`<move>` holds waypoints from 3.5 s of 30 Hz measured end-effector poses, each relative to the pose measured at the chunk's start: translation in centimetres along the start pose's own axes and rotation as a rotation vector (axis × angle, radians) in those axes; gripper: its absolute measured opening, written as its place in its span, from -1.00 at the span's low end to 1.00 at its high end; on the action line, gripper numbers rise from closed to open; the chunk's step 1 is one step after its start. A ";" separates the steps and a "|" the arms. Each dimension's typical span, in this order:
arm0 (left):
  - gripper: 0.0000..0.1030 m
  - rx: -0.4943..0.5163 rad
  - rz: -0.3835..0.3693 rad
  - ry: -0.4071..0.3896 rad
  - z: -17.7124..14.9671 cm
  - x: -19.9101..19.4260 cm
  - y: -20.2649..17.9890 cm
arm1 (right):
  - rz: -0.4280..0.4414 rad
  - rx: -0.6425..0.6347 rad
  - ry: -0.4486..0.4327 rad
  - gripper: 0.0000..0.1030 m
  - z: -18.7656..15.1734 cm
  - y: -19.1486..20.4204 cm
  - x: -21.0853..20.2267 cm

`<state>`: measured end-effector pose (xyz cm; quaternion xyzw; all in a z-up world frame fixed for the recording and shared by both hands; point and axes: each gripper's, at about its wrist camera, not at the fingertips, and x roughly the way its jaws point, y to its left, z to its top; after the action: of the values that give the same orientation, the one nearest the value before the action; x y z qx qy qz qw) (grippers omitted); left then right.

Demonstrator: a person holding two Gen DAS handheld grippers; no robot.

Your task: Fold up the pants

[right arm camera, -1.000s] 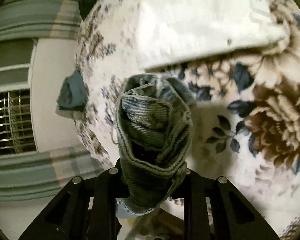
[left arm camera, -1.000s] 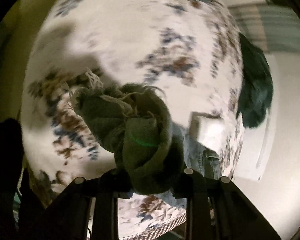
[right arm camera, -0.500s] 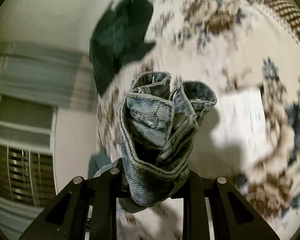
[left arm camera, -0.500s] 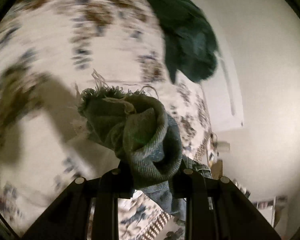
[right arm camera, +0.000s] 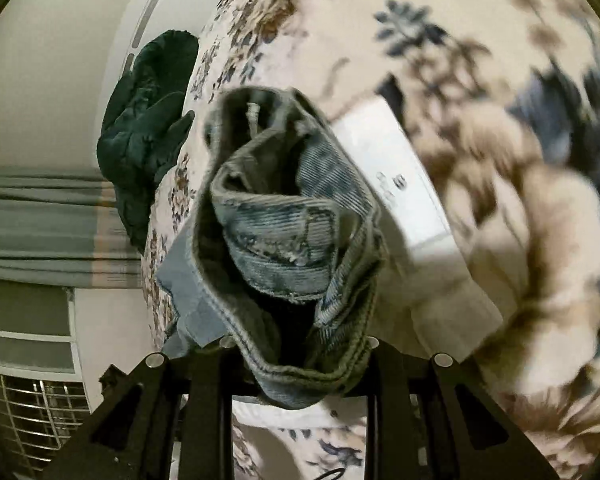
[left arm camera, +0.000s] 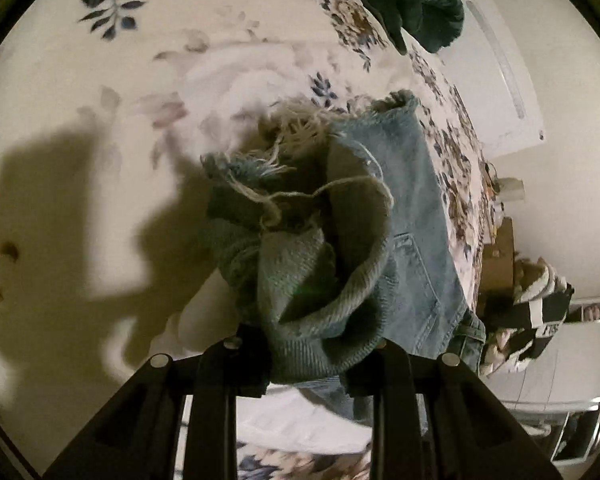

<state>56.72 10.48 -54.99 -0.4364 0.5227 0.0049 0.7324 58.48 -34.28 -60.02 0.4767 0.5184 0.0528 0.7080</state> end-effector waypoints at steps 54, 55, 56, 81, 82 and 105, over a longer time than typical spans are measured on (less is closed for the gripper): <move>0.77 0.781 0.395 -0.356 -16.7 -34.2 -18.2 | -0.645 -0.731 -0.366 0.99 -22.6 25.7 -30.3; 0.77 0.788 0.391 -0.368 -17.6 -35.4 -18.5 | -0.632 -0.744 -0.377 0.99 -23.6 26.3 -31.7; 0.76 0.793 0.387 -0.380 -18.6 -36.8 -18.8 | -0.625 -0.754 -0.386 0.99 -24.4 26.8 -32.8; 0.95 0.804 0.350 -0.510 -30.3 -54.8 -20.5 | -0.502 -0.915 -0.532 0.99 -43.5 35.7 -59.2; 0.96 0.800 0.346 -0.517 -30.2 -55.2 -20.3 | -0.501 -0.912 -0.532 1.00 -43.4 36.0 -59.4; 0.99 0.803 0.358 -0.533 -30.3 -57.3 -18.7 | -0.521 -0.885 -0.512 1.00 -44.3 37.0 -58.6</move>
<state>16.35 5.15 -1.23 -0.0077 0.3451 0.0402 0.9377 12.44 -20.20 6.68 -0.0109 0.3590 -0.0285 0.9328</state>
